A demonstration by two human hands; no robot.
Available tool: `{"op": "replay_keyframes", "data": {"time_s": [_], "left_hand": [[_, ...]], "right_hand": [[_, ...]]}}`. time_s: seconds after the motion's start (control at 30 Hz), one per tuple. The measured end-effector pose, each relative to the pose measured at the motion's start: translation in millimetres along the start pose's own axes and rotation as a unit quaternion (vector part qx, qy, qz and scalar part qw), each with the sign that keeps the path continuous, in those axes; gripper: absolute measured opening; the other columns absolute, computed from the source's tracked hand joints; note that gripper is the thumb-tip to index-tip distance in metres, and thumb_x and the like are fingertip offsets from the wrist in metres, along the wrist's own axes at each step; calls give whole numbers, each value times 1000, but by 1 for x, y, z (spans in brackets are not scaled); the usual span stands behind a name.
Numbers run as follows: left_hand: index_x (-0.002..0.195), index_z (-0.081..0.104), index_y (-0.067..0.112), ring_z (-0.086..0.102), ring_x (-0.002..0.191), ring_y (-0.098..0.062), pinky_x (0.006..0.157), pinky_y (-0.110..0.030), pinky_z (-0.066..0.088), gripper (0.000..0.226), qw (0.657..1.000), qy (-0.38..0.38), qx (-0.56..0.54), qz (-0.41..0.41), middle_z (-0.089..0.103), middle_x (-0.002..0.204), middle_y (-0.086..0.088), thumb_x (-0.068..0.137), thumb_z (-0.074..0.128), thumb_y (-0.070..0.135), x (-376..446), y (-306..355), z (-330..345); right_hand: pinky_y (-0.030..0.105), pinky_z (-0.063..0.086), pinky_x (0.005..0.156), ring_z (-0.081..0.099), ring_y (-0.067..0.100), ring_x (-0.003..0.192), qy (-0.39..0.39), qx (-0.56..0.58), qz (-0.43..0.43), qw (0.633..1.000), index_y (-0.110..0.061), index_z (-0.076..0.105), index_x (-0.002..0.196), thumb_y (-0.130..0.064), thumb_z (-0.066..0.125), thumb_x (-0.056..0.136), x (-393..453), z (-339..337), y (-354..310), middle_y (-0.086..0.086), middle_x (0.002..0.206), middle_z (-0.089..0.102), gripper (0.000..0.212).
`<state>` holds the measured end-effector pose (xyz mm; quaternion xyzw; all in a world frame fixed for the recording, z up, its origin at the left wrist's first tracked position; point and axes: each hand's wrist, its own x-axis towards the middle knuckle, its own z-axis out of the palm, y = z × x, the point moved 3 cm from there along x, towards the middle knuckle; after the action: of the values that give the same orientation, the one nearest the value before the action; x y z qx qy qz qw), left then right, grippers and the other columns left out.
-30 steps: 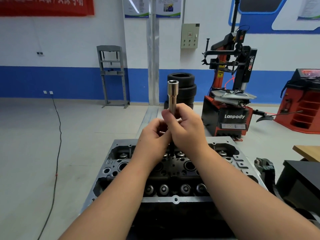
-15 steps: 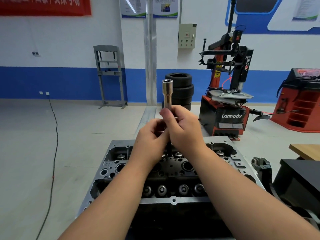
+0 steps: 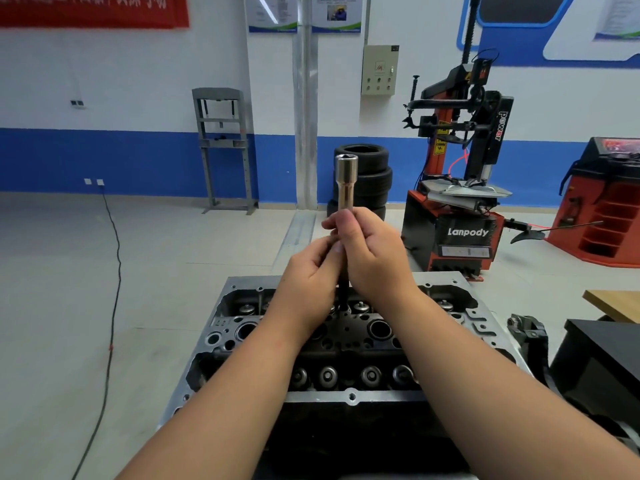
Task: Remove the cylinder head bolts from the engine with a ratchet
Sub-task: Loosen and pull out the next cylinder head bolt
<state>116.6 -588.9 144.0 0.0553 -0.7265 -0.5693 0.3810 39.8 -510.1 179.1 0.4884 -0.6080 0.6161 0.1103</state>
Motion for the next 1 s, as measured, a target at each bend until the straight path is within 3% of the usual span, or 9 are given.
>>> {"op": "replay_keyframes", "data": {"time_s": [0.1, 0.27, 0.37, 0.47, 0.53, 0.67, 0.73, 0.9, 1.0], "left_hand": [[101, 73, 39, 72, 86, -16, 76, -33, 58, 20, 1000, -7, 26, 11, 77, 91, 6, 100, 53, 45, -1, 1, -1], [98, 70, 28, 73, 77, -14, 66, -30, 60, 8, 1000, 25, 12, -3, 77, 87, 4, 95, 73, 35, 2, -4, -7], [106, 71, 34, 73, 87, -12, 75, -27, 59, 19, 1000, 3, 2, -2, 77, 95, 7, 99, 58, 45, 0, -1, -1], [106, 70, 40, 72, 96, -9, 84, -28, 57, 25, 1000, -22, 22, -1, 77, 100, 10, 104, 46, 45, -2, 0, 1], [107, 70, 38, 71, 88, -6, 77, -28, 58, 20, 999, -15, 42, 5, 76, 94, 10, 106, 51, 43, -1, 1, -1], [102, 69, 30, 72, 81, -18, 69, -37, 60, 10, 999, 13, 36, -3, 76, 90, 6, 97, 69, 38, 2, -2, -5], [100, 69, 30, 72, 81, -22, 69, -42, 61, 13, 1000, 18, 23, -9, 76, 88, 4, 95, 68, 42, 1, -3, -4], [109, 70, 36, 72, 96, -19, 90, -47, 59, 29, 1000, -17, 25, -6, 77, 98, 5, 99, 47, 49, -1, 0, 1], [105, 72, 34, 74, 87, -16, 78, -43, 62, 13, 1000, -3, 31, 2, 77, 94, 5, 101, 61, 41, 1, 0, -2]], "right_hand": [[18, 47, 68, 61, 3, 78, -6, 10, -5, 1000, -19, 65, 99, -38, 44, 100, 0, 0, -1, -11, 86, 66, 29], [19, 46, 63, 58, 3, 67, 36, -2, -29, 999, -21, 57, 88, -38, 63, 93, -1, -3, -3, -12, 75, 61, 18], [24, 50, 67, 62, 7, 74, 32, -7, -20, 999, -10, 67, 93, -35, 54, 97, 1, -3, -2, -8, 78, 65, 29], [20, 49, 71, 63, 4, 80, 15, -6, -18, 1000, -12, 70, 99, -36, 44, 100, 2, -2, -2, -9, 87, 69, 35], [22, 50, 72, 63, 5, 80, 6, 7, -15, 1000, -19, 67, 100, -38, 45, 99, 1, -2, -3, -7, 89, 69, 29], [16, 46, 65, 60, 3, 71, 18, 0, -37, 999, -31, 57, 91, -37, 63, 93, -2, -1, -5, -12, 79, 63, 8], [14, 44, 65, 61, 4, 71, 33, -5, -40, 999, -29, 60, 87, -33, 60, 95, -1, -2, -4, -11, 77, 64, 9], [20, 48, 72, 63, 5, 82, 10, -5, -24, 1000, -14, 69, 100, -34, 44, 101, 2, -2, -1, -9, 86, 68, 32], [21, 47, 70, 60, 4, 77, 1, 17, -28, 999, -23, 62, 101, -40, 50, 98, 1, -1, -3, -13, 84, 63, 21]]}}
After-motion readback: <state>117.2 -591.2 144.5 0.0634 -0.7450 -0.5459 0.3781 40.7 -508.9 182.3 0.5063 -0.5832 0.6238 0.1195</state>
